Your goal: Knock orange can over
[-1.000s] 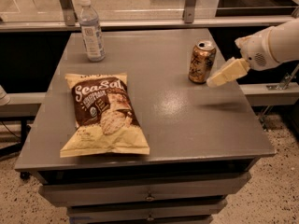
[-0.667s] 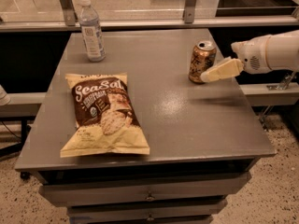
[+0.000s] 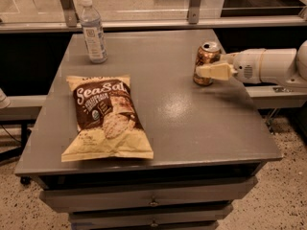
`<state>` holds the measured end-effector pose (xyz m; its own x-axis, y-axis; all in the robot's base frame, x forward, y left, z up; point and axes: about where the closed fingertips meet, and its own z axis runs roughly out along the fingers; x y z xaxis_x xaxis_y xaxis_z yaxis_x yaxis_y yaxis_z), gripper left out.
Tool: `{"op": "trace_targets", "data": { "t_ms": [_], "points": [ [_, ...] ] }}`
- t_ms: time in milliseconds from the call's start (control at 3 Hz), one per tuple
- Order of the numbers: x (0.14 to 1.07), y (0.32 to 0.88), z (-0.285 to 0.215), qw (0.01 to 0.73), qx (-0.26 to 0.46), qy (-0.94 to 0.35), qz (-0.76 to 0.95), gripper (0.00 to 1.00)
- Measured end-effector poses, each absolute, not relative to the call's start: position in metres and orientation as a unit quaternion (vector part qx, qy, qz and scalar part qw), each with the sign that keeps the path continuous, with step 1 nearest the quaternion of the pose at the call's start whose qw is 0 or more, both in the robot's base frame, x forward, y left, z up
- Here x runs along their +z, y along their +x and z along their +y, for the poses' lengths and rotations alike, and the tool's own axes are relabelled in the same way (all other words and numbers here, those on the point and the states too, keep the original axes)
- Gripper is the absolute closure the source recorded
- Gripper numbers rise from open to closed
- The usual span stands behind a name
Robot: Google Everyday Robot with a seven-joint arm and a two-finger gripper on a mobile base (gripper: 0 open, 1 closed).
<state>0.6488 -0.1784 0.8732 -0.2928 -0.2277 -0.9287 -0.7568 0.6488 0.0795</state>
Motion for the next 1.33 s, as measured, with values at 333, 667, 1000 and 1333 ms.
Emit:
{"op": "trace_targets", "data": {
  "t_ms": [333,667,1000,1333],
  "points": [
    [0.871,0.649,-0.171,0.504,0.281,-0.325,0.750,0.65],
    [0.883,0.653,-0.162,0.501,0.266,-0.361,0.740,0.87],
    [0.904,0.659,-0.146,0.486,0.226,-0.436,0.723,1.00],
    [0.910,0.655,-0.117,0.428,0.154,-0.558,0.694,1.00]
  ]
}}
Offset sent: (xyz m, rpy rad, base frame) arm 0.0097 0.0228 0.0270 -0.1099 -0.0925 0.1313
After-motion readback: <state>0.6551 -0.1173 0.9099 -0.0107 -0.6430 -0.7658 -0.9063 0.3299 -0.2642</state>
